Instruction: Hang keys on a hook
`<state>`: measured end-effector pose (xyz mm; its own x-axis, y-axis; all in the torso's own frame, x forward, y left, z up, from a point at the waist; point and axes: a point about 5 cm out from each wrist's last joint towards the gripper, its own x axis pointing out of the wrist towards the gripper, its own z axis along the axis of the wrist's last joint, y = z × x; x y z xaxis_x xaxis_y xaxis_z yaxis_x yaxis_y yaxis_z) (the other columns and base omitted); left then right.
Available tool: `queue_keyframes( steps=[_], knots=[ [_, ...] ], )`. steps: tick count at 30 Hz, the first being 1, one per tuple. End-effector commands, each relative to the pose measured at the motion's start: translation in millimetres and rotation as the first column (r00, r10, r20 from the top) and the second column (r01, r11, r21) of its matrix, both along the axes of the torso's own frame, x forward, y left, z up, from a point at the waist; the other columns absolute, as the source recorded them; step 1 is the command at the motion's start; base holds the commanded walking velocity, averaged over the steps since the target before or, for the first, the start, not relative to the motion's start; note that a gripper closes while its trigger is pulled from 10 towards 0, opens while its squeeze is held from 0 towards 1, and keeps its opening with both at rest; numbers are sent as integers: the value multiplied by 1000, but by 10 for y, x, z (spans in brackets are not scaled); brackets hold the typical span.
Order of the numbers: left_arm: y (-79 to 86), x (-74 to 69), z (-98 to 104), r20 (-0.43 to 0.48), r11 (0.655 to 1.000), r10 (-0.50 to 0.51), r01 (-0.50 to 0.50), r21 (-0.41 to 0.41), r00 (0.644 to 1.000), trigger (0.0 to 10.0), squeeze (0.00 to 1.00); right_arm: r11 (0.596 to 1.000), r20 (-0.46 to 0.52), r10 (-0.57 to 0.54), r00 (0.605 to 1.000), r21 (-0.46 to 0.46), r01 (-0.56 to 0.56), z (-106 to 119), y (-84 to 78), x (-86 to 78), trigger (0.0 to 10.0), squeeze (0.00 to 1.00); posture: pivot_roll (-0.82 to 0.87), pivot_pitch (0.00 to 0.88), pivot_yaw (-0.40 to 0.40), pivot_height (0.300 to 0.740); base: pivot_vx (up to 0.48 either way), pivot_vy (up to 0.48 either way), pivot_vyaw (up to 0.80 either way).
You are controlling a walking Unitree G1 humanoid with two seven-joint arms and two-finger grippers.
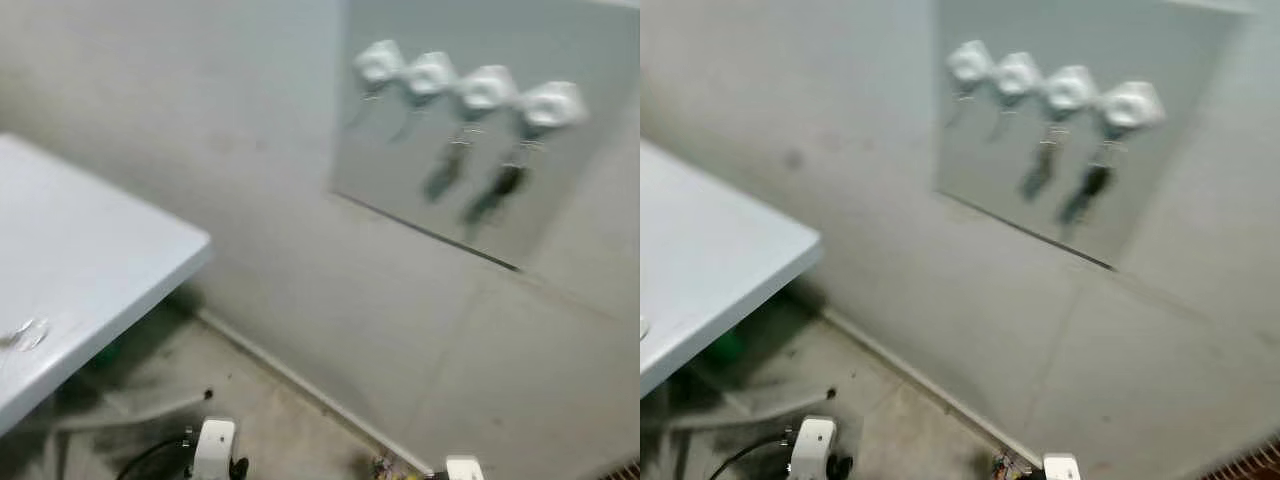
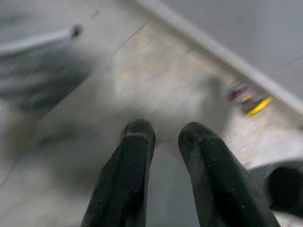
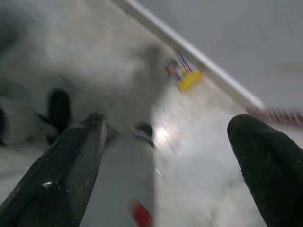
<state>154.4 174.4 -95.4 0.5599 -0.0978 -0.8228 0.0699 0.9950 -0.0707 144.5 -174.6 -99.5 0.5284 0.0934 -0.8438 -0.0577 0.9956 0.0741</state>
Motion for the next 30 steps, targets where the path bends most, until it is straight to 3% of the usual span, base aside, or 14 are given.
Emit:
queue_keyframes(
  steps=[1,30],
  knots=[
    [-67,55,16,8,999,-26,26,-19,1000,10000,0,1000,-22,5,1000,-10,-5,-21,-44,-68,10000,0,-49,0,-39,740,0,0,731],
    [-162,23,-7,-23,993,-122,122,5,992,10000,0,998,-40,50,998,-30,-51,-33,-46,-99,10000,0,-47,0,-44,740,0,0,750]
  ],
)
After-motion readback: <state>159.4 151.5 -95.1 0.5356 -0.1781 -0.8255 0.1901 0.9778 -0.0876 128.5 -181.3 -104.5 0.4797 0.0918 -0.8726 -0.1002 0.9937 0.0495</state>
